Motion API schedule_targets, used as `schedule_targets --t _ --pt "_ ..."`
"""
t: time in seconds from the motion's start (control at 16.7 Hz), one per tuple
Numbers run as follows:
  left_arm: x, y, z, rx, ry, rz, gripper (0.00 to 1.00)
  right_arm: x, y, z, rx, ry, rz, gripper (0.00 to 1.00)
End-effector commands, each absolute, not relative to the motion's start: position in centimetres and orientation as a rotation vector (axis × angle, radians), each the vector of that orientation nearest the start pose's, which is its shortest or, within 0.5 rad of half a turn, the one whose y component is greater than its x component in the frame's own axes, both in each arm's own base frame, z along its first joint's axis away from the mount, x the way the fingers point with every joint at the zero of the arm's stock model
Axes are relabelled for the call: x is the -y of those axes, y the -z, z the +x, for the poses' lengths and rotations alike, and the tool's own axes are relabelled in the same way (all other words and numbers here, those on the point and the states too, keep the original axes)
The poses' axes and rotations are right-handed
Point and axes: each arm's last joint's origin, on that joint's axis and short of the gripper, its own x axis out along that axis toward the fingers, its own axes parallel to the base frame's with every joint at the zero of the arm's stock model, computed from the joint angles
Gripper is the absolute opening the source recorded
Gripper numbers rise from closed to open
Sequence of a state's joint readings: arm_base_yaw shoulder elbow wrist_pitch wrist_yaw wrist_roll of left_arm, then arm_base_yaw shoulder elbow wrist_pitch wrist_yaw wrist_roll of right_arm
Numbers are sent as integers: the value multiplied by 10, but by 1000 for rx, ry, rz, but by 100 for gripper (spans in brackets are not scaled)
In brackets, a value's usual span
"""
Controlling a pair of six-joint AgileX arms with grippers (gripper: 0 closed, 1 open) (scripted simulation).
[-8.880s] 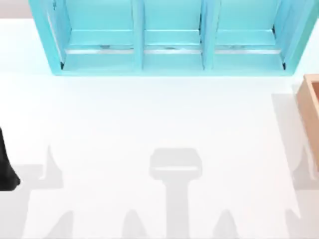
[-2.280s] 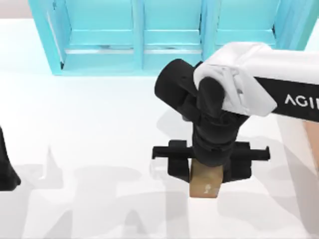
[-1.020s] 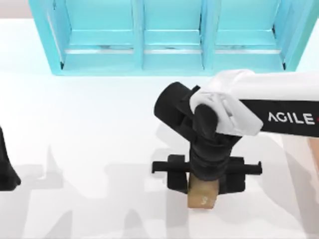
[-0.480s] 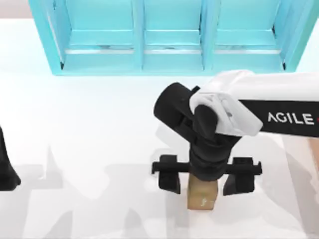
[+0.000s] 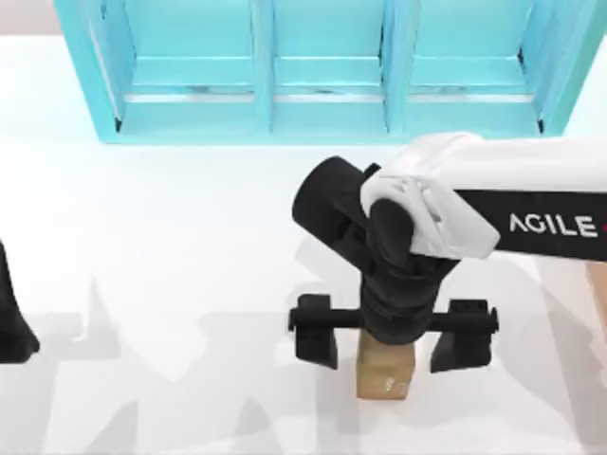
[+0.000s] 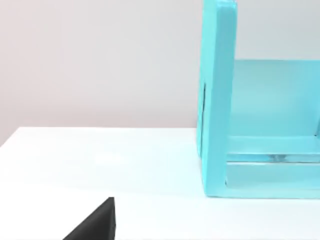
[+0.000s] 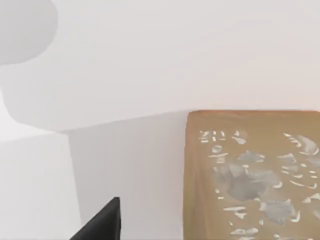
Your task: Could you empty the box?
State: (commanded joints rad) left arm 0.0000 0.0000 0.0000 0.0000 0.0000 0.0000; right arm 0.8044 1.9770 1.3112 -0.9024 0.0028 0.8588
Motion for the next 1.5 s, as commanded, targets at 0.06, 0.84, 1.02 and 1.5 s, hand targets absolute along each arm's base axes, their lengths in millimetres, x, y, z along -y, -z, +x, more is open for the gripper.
schedule_targets --t 0.06,0.84,1.02,1.5 --pt "1 -160 106 0 0 0 100 -262 -143 248 -1567 36 40 100" --pt "1 -160 106 0 0 0 100 -262 -216 247 -1570 38 34 100" --pt "1 -160 106 0 0 0 100 -254 -218 257 -1571 39 32 100" --pt "1 -160 106 0 0 0 100 -109 -230 356 -1605 34 24 100"
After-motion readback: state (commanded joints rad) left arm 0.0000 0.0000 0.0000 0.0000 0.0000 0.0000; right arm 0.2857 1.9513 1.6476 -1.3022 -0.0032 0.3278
